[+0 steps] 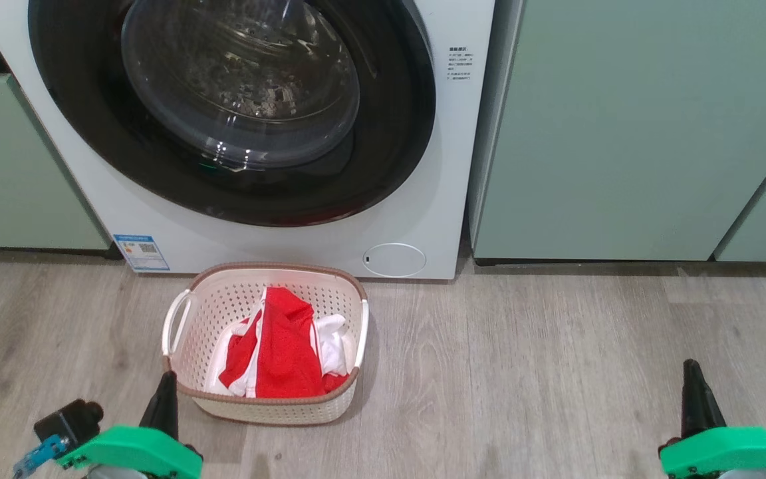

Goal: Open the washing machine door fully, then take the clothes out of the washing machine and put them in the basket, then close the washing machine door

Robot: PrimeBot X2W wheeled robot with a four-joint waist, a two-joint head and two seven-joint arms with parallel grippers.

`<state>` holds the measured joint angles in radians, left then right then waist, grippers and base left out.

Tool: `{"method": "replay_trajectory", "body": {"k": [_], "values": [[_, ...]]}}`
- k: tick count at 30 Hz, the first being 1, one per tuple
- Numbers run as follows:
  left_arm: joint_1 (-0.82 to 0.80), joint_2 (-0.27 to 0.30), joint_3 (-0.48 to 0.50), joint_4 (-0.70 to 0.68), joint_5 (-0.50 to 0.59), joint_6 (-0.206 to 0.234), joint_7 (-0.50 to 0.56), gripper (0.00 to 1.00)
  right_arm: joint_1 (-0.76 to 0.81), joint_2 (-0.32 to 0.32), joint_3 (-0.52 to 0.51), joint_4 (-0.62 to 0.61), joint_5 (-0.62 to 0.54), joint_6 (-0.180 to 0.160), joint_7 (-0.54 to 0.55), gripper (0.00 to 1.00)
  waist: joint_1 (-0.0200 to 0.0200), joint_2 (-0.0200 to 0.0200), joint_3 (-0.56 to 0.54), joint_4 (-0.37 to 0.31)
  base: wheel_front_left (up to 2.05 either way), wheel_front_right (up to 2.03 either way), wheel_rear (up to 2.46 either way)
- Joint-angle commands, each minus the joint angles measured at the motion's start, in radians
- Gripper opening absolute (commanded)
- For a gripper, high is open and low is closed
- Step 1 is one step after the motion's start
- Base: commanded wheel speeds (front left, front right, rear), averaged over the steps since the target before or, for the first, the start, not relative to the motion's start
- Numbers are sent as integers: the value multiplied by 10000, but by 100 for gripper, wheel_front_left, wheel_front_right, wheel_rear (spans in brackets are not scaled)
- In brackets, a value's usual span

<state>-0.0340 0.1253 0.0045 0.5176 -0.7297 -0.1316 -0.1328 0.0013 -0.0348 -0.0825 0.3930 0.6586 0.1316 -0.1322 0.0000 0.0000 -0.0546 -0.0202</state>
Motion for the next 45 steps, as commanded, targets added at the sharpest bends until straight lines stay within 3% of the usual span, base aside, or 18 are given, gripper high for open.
{"method": "replay_trajectory", "body": {"k": [1, 45], "values": [[-580, 94, 229, -410, -298, 3, 59, 0, -472, -93, 6, -406, 327, -3, 72, 0, 0, 0, 11, 4, 0, 0, 0], [-664, -345, 681, -1613, -4708, 6, 1309, 0, -794, -125, -160, -965, 5094, -6, 1310, 0, 0, 0, 305, 107, 0, 0, 0]]}}
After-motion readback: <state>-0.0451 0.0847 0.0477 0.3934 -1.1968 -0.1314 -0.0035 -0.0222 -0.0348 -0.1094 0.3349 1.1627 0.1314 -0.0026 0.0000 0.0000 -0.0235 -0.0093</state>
